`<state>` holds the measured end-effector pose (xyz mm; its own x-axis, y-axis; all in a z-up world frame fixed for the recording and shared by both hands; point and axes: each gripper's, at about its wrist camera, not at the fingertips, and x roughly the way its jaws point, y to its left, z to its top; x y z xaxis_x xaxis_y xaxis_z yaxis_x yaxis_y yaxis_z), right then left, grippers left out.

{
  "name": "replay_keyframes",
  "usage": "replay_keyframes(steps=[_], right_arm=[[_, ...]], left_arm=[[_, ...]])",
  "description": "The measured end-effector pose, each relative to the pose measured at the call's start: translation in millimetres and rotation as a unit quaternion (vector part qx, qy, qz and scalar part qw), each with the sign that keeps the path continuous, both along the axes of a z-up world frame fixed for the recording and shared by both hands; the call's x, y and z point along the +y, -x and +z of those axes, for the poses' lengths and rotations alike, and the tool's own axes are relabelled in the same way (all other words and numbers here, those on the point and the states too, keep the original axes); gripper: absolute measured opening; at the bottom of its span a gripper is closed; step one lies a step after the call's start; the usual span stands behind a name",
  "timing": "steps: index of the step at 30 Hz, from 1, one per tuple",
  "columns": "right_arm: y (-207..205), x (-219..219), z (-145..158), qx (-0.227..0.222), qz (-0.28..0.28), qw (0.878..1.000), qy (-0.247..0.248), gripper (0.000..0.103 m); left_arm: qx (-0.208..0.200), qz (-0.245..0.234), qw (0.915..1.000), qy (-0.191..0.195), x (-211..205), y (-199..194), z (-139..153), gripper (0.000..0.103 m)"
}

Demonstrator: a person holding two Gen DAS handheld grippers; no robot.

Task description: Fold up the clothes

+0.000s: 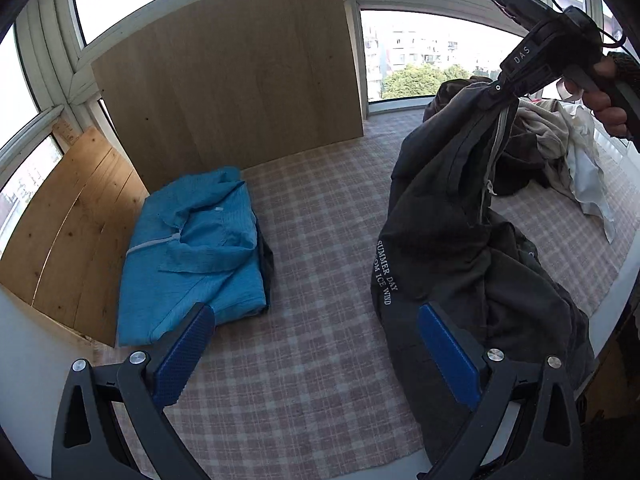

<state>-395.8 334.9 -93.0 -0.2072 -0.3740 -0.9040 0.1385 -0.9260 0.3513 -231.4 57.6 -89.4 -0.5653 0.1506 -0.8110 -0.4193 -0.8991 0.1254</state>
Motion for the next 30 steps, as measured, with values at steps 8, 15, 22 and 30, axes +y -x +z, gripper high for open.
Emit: replay_keyframes(steps=[8, 15, 22, 30], right_arm=[[27.0, 47.6, -8.4, -0.019, -0.015, 0.998, 0.056, 0.027], [34.8, 86.6, -13.8, -0.014, 0.004, 0.997, 0.08, 0.035], [29.6, 118.2, -15.2, 0.007, 0.047, 0.992, 0.114, 0.041], [33.5, 112.5, -24.2, 0.045, 0.092, 0.994, 0.042, 0.045]], left_arm=[[-0.016, -0.076, 0.9961, 0.043, 113.5, -24.3, -64.7, 0.102], [0.02, -0.102, 0.9813, 0.162, 191.6, -0.1, -114.9, 0.101], [-0.1, -0.052, 0.9911, 0.07, 159.0, 36.6, -124.4, 0.029], [-0.068, 0.044, 0.9961, 0.033, 84.1, 56.7, -78.9, 0.02]])
